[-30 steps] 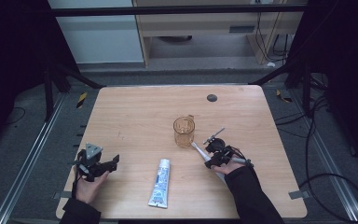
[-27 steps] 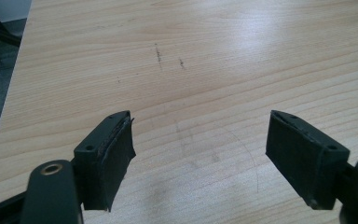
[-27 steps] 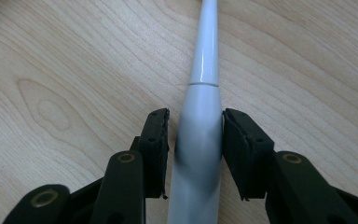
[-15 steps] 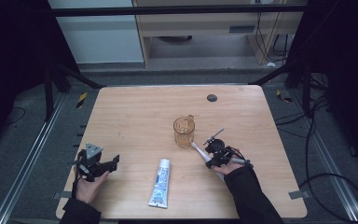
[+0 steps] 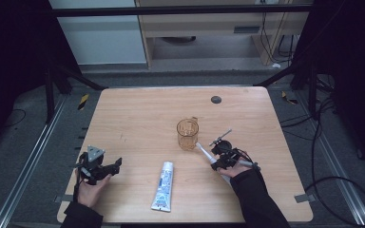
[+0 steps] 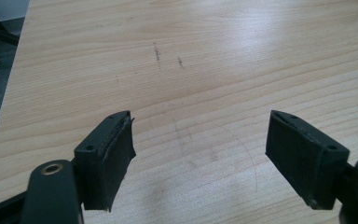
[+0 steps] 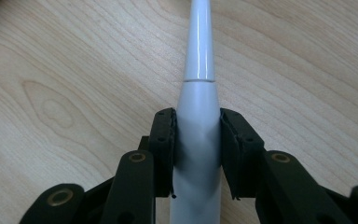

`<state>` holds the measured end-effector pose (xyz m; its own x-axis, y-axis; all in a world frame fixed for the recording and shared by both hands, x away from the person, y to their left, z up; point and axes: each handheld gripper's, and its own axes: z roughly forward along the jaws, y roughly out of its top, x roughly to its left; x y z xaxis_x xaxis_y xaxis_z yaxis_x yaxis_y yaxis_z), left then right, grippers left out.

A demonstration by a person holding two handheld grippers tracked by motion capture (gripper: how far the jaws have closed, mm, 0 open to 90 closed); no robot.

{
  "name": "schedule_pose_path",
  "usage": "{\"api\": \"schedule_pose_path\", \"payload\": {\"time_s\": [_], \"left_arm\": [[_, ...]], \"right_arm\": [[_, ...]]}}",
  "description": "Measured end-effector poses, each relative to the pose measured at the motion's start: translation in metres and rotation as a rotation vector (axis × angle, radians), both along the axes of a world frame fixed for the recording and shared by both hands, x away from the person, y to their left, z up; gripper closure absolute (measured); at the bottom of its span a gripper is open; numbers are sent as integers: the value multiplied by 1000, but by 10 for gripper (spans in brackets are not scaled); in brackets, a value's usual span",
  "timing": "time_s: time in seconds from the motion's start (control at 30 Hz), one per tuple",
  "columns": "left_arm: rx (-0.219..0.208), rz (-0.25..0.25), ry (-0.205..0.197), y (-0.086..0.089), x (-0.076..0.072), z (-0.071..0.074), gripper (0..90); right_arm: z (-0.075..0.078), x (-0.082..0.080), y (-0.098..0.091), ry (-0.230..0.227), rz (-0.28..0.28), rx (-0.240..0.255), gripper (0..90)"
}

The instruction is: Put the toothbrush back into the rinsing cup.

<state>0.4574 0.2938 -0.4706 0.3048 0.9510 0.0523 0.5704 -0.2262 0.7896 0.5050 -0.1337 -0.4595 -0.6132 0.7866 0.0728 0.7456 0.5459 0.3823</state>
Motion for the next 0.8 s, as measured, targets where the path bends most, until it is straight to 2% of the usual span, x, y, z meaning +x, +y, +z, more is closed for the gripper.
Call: {"api": "schedule_pose_path", "payload": {"time_s": [0.13, 0.4, 0.7, 0.8], "left_arm": [[-2, -1, 0, 0, 0, 0, 222], [-3, -1, -1, 0, 0, 0, 222], [-3, 0, -1, 0, 0, 0, 222], [-3, -1, -2, 0, 0, 0, 222]], "right_arm": [[5, -3, -2, -14, -2, 14, 674], [24, -9, -12, -93, -19, 61, 676], [35, -12, -18, -137, -44, 97, 676], [41, -13, -22, -192, -61, 127, 676]]}}
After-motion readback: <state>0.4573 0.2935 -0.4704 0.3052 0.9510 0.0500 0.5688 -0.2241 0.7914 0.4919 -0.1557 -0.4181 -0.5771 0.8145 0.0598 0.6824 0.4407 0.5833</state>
